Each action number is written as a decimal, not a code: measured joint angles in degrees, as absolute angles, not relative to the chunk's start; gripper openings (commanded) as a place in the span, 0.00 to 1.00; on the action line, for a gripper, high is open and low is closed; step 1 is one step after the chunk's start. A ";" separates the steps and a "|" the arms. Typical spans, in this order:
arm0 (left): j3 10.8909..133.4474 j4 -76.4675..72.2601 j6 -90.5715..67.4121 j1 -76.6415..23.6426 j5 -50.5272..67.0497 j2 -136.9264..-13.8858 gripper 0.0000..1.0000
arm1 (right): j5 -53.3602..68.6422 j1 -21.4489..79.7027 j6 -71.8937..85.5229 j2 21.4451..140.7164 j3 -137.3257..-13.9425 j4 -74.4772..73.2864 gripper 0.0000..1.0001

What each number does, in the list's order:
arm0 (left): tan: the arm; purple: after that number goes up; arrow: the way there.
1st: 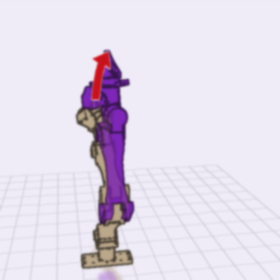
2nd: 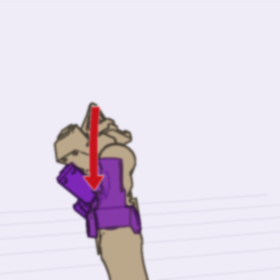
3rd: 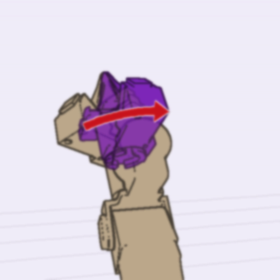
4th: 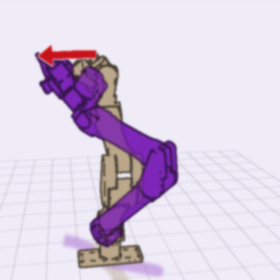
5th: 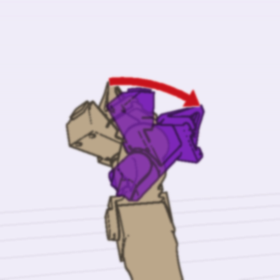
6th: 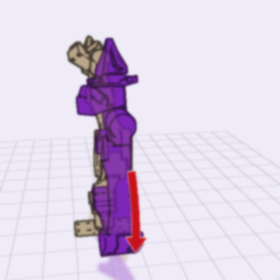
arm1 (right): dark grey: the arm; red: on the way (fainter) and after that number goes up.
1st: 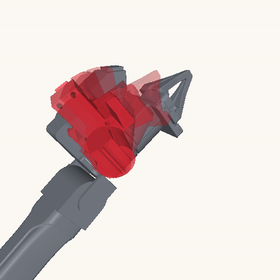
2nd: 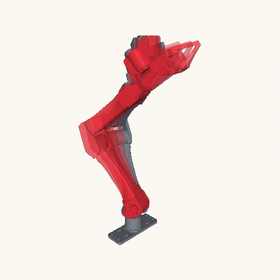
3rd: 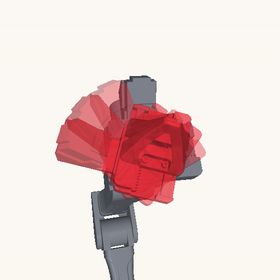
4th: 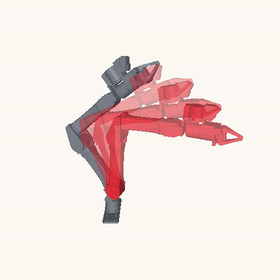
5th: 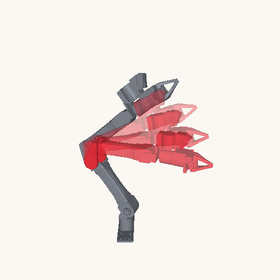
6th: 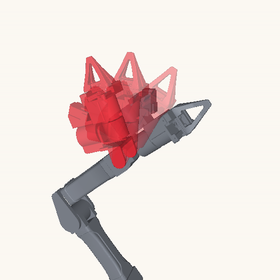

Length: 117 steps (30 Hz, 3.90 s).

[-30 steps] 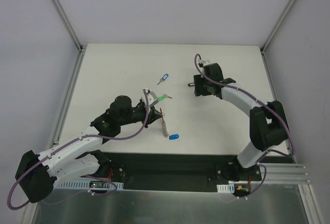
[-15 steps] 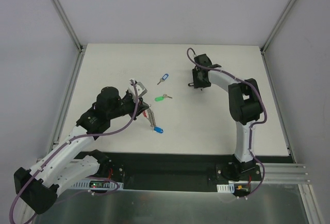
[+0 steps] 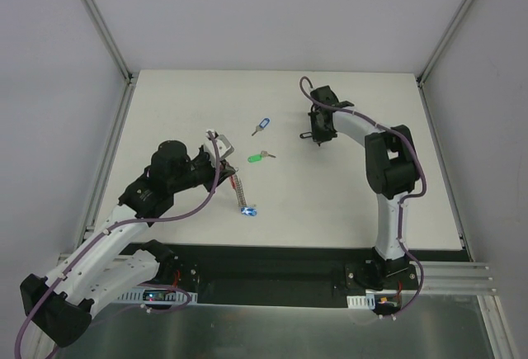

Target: Put the keys on the keyring

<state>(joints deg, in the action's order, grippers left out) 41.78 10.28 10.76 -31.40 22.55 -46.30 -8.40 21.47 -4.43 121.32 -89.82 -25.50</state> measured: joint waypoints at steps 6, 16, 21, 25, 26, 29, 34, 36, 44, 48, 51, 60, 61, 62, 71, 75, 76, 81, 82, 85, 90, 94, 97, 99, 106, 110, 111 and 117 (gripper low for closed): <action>41.19 10.68 11.27 -31.40 23.35 -45.87 0.00 | -8.34 22.41 -3.77 117.69 -84.23 -24.82 0.02; 40.58 10.81 11.57 -31.40 23.53 -43.79 0.00 | -9.26 35.75 0.45 102.37 -63.29 -23.97 0.05; 40.53 10.85 11.62 -31.40 23.51 -43.68 0.00 | -8.86 43.72 4.43 96.44 -56.71 -24.71 0.32; 40.42 10.96 11.62 -31.40 23.53 -43.51 0.00 | -8.67 44.51 7.20 90.85 -52.10 -24.99 0.39; 40.40 10.98 11.62 -31.40 23.53 -43.51 0.00 | -8.84 44.38 7.44 89.25 -51.46 -24.80 0.39; 40.36 11.07 11.64 -31.40 23.51 -43.51 0.00 | -9.23 43.90 7.22 84.12 -50.76 -22.63 0.38; 40.34 11.05 11.68 -31.40 23.51 -43.48 0.00 | -7.53 42.89 4.58 81.54 -49.65 -13.89 0.33; 40.34 11.07 11.70 -31.38 23.51 -43.48 0.00 | -6.83 42.41 3.53 81.71 -48.51 -12.21 0.33; 40.34 11.07 12.01 -31.38 23.51 -43.48 0.00 | -5.17 44.10 -3.64 84.71 -45.56 -9.04 0.32; 40.34 11.07 12.05 -31.38 23.51 -43.48 0.00 | -5.61 46.76 -6.07 86.72 -45.67 -8.78 0.31; 40.34 11.07 12.05 -31.40 23.51 -43.48 0.00 | -6.17 47.97 -7.05 87.94 -45.67 -8.80 0.30; 40.34 11.09 12.10 -31.40 23.53 -43.48 0.00 | -9.47 48.45 -8.75 89.19 -45.74 -8.73 0.07; 40.34 11.09 12.10 -31.40 23.53 -43.48 0.00 | -9.76 48.49 -9.06 89.23 -45.78 -8.69 0.04; 40.34 11.09 12.10 -31.40 23.51 -43.48 0.00 | -9.93 48.51 -9.23 89.23 -45.84 -8.69 0.02; 40.34 11.11 12.51 -31.40 23.51 -43.48 0.00 | -9.54 48.53 -11.42 84.23 -47.44 -11.09 0.01; 40.34 11.16 12.58 -31.38 23.51 -43.48 0.00 | -7.75 48.47 -13.19 79.81 -49.28 -11.20 0.01; 40.34 11.18 12.60 -31.40 23.51 -43.48 0.00 | -7.18 48.47 -13.63 79.33 -49.65 -11.05 0.01; 40.34 11.46 12.62 -31.40 23.51 -43.46 0.00 | -3.62 48.25 -15.05 78.48 -49.10 -9.37 0.01; 40.34 11.49 12.62 -31.40 23.51 -43.46 0.00 | -2.52 48.21 -15.22 77.95 -48.16 -8.40 0.01; 40.34 11.49 12.62 -31.40 23.53 -43.40 0.00 | 0.78 48.07 -15.55 75.53 -44.23 -5.93 0.01; 40.34 11.51 12.62 -31.40 23.53 -43.31 0.00 | 6.15 47.66 -15.81 71.99 -38.50 -2.04 0.01; 40.34 11.51 12.62 -31.40 23.53 -43.11 0.00 | 8.91 47.13 -16.05 70.15 -36.25 -0.19 0.01; 40.34 11.51 12.62 -31.40 23.55 -43.05 0.00 | 9.54 46.81 -16.12 68.95 -35.68 -0.03 0.01; 40.34 11.51 12.62 -31.40 23.57 -43.03 0.00 | 9.43 46.70 -16.05 67.96 -35.46 -0.34 0.01; 40.34 11.51 12.62 -31.40 23.83 -43.00 0.00 | 7.62 46.59 -15.90 66.28 -35.11 -4.60 0.01; 40.34 11.51 12.62 -31.40 24.01 -43.00 0.00 | 4.95 46.59 -15.90 66.61 -35.53 -8.34 0.01; 40.34 11.51 12.60 -31.38 24.03 -43.00 0.00 | 4.45 46.59 -15.90 67.07 -35.94 -9.13 0.01; 40.34 11.53 12.60 -31.40 24.08 -42.98 0.00 | 3.68 46.59 -16.01 74.15 -39.94 -9.13 0.01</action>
